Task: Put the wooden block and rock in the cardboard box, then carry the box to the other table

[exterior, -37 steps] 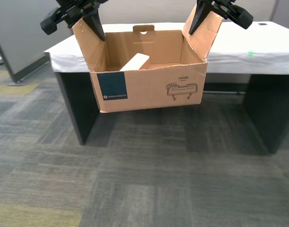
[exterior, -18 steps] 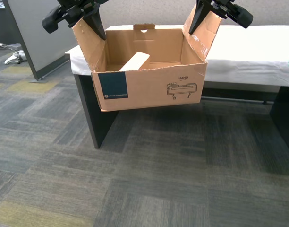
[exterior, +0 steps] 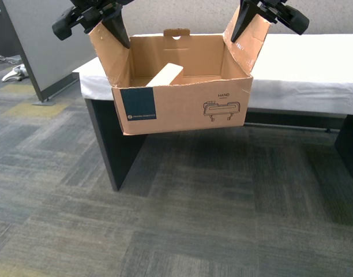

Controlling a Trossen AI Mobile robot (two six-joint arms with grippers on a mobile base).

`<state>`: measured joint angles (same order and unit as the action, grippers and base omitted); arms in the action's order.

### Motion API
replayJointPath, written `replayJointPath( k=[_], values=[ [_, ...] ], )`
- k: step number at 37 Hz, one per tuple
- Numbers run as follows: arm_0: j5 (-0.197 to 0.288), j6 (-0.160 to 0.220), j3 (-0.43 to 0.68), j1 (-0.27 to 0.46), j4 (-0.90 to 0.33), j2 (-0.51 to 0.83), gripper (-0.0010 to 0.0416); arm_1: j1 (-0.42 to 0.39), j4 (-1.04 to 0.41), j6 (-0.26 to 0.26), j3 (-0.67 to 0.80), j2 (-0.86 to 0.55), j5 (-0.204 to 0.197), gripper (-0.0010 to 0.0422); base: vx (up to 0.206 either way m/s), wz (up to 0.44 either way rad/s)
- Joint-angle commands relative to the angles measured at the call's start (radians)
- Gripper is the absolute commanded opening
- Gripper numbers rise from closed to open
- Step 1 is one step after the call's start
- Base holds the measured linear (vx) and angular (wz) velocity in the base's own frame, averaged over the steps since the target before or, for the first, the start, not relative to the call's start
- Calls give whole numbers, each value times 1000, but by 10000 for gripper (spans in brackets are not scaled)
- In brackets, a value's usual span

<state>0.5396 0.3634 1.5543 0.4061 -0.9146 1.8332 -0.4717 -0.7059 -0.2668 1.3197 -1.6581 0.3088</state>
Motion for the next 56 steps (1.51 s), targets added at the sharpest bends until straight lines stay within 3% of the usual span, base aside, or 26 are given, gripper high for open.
replayJointPath(
  k=[1, 7, 11, 18, 56],
  values=[
    [54, 6, 2, 7, 15, 0, -1, -7, 8, 5, 3, 2, 75, -1, 178, -55],
    [54, 0, 2, 7, 16, 0, -1, -7, -3, 0, 3, 2, 75, -1, 179, -48],
    [54, -8, 2, 7, 16, 0, -1, -7, 0, -53, 3, 2, 75, -1, 183, -48],
    [53, -28, 2, 8, 17, 0, -1, -6, -3, -74, 3, 2, 74, -1, 175, -37],
    [54, -23, 2, 8, 17, 2, -1, 2, 30, -48, 3, 2, 74, -1, 165, -93]
  ],
)
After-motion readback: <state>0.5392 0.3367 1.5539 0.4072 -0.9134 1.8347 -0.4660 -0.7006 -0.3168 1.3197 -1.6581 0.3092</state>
